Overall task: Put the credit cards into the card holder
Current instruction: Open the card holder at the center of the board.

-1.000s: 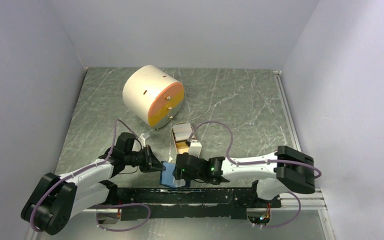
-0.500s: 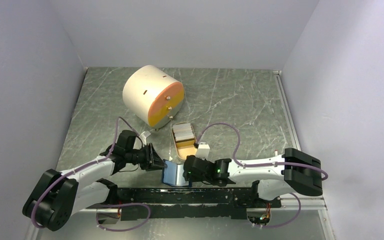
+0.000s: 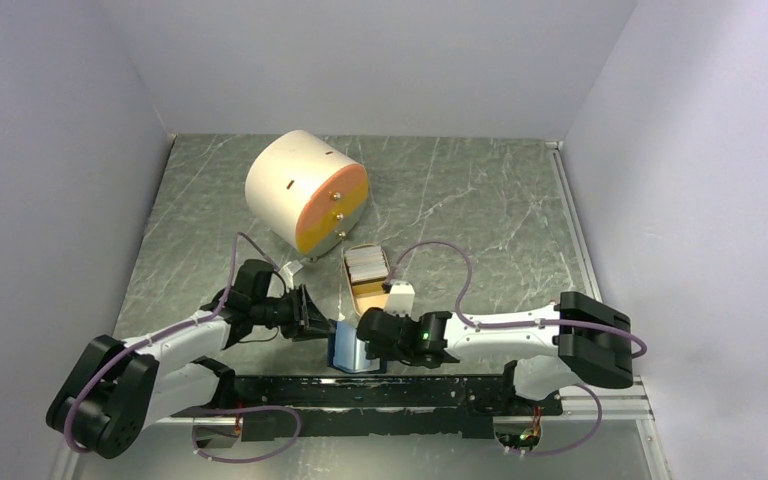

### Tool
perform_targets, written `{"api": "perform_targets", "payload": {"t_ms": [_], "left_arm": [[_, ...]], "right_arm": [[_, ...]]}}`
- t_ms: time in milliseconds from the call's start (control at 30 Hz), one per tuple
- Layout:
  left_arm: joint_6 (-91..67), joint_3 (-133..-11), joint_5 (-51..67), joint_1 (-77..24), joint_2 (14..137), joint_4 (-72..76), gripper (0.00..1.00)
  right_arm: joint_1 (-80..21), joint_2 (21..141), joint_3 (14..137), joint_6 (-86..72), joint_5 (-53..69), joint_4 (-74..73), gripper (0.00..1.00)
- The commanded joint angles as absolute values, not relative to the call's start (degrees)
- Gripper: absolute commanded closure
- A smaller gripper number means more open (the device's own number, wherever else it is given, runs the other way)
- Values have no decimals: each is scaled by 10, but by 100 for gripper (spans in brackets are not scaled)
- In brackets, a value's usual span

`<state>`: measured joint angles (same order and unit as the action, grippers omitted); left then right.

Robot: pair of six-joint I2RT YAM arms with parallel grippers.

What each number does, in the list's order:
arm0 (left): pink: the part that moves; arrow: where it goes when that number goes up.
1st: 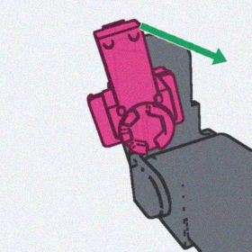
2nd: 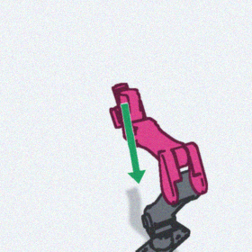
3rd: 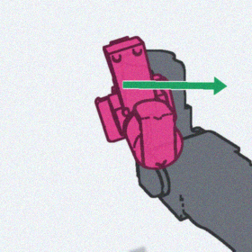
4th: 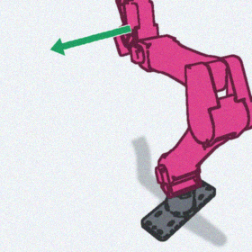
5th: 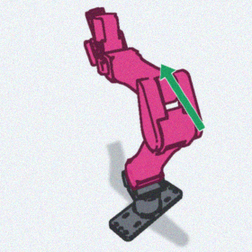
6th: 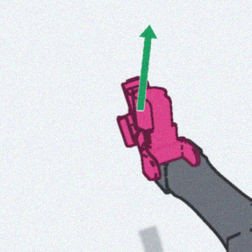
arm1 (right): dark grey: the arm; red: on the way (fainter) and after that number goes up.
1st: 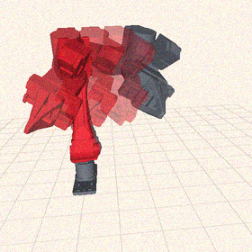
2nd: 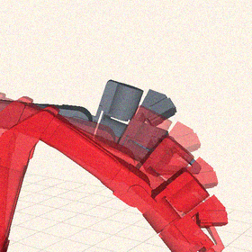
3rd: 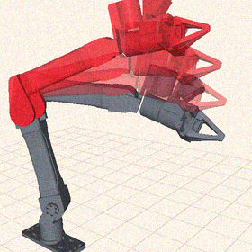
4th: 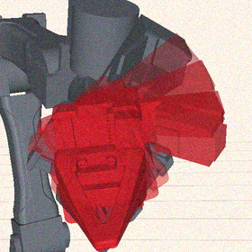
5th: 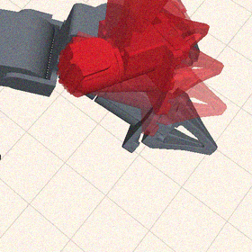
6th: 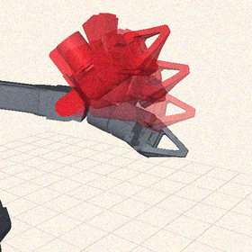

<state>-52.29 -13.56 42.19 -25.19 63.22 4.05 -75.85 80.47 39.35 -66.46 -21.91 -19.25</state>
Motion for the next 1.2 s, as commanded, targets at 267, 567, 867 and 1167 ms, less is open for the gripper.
{"api": "perform_targets", "payload": {"t_ms": [267,567,867,1167], "left_arm": [[-545,-125,466,-256,614,95,46],[-575,-93,496,-262,661,196,33],[-567,-108,475,-276,640,162,30],[-519,-147,426,-276,630,45,32]], "right_arm": [[-759,847,455,-637,-228,-221,43],[-760,867,468,-623,-215,-175,38],[-762,872,469,-612,-208,-136,35],[-762,878,474,-603,-207,-113,35]]}}
